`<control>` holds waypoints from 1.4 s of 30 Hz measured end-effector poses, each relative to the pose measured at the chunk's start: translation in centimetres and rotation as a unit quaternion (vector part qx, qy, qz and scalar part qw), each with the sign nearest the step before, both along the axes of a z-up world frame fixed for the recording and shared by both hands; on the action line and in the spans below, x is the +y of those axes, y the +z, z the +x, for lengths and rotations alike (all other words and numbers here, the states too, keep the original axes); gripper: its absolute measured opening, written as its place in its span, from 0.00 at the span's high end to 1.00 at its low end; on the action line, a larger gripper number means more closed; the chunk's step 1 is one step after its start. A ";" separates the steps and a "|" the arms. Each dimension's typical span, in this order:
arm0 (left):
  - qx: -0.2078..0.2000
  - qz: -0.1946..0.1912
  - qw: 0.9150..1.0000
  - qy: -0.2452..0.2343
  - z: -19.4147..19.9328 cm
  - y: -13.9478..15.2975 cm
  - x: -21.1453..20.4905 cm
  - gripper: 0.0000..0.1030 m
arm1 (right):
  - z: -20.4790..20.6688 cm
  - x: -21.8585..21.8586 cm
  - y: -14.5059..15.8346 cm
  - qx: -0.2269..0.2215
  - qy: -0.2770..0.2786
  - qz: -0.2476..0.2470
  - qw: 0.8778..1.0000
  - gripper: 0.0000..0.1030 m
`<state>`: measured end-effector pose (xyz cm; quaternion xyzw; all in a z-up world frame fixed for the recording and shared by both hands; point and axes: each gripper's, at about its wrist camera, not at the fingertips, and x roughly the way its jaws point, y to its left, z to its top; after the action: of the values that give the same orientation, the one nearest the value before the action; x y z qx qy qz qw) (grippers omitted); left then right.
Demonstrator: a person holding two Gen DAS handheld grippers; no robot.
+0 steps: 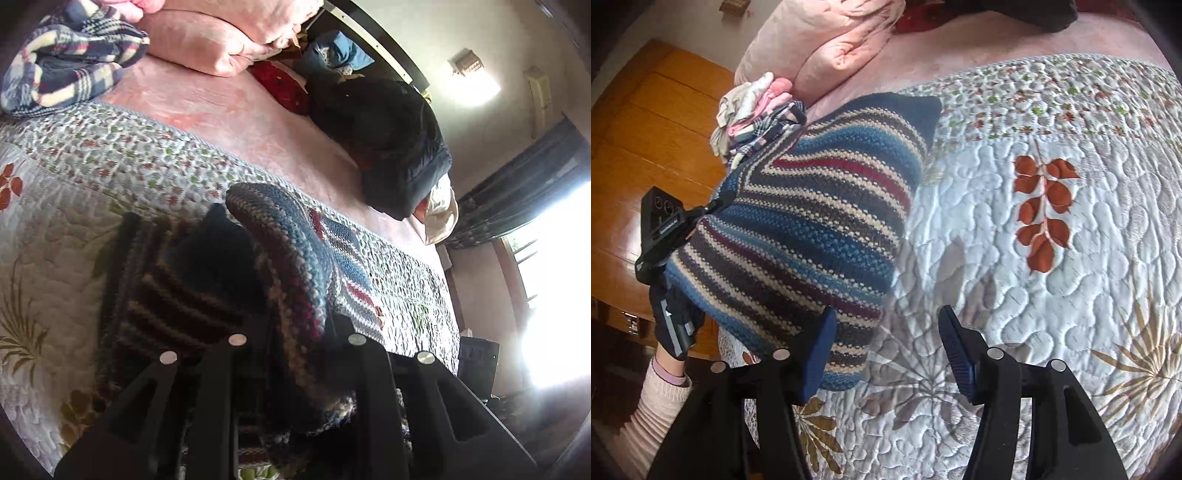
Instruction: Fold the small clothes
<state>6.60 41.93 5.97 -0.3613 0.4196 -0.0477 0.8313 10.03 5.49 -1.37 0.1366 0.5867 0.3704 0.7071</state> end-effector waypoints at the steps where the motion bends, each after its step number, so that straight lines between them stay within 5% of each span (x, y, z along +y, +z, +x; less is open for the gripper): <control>1: 0.005 0.005 1.000 0.006 -0.3 -0.2 0.8 0.83 | -0.2 0.8 0.1 0.000 0.007 0.002 1.000 0.42; 17: 0.050 -0.005 0.998 0.035 -3.7 -7.5 7.7 0.83 | -2.5 8.9 -2.3 0.031 0.066 -0.014 0.997 0.40; 21: 0.058 -0.005 0.998 0.032 -3.9 -9.1 7.4 0.82 | -2.9 9.7 -3.4 0.031 0.063 -0.039 0.997 0.49; 25: 0.060 -0.017 0.997 0.036 -4.6 -8.6 7.6 0.77 | -3.1 10.3 -3.9 0.020 0.063 -0.059 0.996 0.53; 30: 0.053 0.039 0.997 0.028 -7.4 -4.6 6.7 0.74 | -3.1 10.2 -3.9 0.018 0.065 -0.060 0.996 0.53; 32: 0.045 0.050 0.998 0.020 -8.8 -3.0 5.9 0.58 | -3.0 10.4 -3.8 0.018 0.064 -0.060 0.996 0.53; 37: 0.061 0.072 0.995 -0.009 -10.5 -1.7 3.5 0.39 | -3.0 10.3 -3.7 0.018 0.063 -0.059 0.996 0.51; 40: 0.084 0.055 0.995 -0.010 -10.6 -3.1 3.5 0.43 | -3.2 10.1 -3.7 0.017 0.063 -0.062 0.996 0.51; 42: 0.090 0.036 0.995 -0.009 -10.6 -3.9 3.7 0.63 | -3.2 10.2 -3.7 0.017 0.063 -0.063 0.996 0.51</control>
<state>-3.97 45.61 2.08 -0.3304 0.4972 -0.0073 0.8023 6.86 15.66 -5.08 0.0606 0.6281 0.3741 0.6796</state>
